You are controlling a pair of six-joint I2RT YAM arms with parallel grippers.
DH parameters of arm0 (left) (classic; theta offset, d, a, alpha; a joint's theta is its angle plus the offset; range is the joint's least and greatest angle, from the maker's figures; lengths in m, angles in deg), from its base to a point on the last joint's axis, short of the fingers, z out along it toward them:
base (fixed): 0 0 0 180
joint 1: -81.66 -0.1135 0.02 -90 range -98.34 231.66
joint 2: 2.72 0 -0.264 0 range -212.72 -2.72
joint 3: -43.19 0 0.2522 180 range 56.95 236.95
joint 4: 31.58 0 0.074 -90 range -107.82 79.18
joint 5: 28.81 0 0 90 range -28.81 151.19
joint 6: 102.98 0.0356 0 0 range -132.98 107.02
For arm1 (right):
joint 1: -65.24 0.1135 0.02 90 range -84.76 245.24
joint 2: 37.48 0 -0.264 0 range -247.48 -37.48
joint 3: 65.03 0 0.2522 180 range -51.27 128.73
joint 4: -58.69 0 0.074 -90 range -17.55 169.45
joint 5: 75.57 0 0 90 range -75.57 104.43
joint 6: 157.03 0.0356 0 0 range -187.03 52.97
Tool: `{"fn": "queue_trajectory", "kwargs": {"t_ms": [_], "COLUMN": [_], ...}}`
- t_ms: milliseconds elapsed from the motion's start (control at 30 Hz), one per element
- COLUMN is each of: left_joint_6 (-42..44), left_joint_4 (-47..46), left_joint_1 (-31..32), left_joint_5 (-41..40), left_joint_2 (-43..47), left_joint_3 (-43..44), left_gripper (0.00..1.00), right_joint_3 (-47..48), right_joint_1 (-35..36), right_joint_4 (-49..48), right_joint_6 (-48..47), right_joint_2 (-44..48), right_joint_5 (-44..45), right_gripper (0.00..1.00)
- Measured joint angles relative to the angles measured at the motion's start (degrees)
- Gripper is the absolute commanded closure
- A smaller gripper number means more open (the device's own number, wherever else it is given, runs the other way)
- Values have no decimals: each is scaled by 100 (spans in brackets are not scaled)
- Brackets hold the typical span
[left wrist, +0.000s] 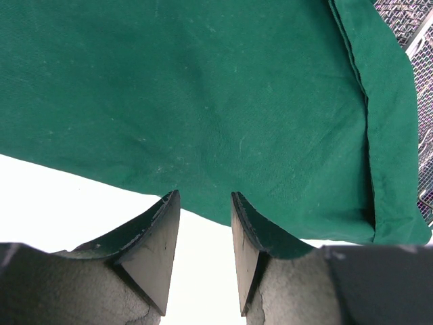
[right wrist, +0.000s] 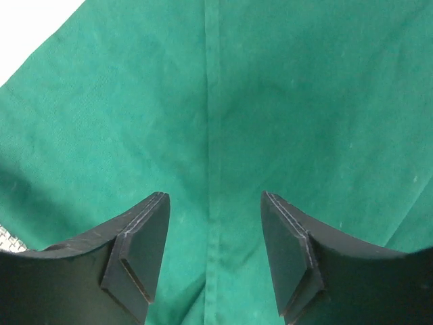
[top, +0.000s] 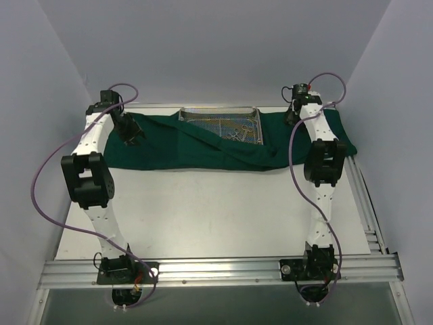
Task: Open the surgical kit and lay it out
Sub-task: Open the surgical kit at the center of the board.
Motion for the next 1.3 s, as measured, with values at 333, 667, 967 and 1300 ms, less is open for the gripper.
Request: {"fn": "queue_trajectory", "kwargs": {"t_ms": [333,667,967,1300], "left_joint_6": [-55,-297,-448,-551], "left_joint_4": [-105,-354,-533,-612], "left_joint_1": [133,273,286,341], "left_joint_5": [83,273,348,350], "left_joint_2": [0,0,0,4], "left_joint_3": [-146,-551,-551,-691], "left_gripper": [55,54,54,54], "right_joint_3": [122,997,1088,1318], "right_joint_1": [-153,-343,-518,-557], "right_joint_4": [-968,-1386,-1637,-1805], "right_joint_6": [-400,-629,-699,-693], "right_joint_2": [-297,-1106,-1392,-1528], "right_joint_5": [466,546,319,-20], "right_gripper": [36,51,44,45]}}
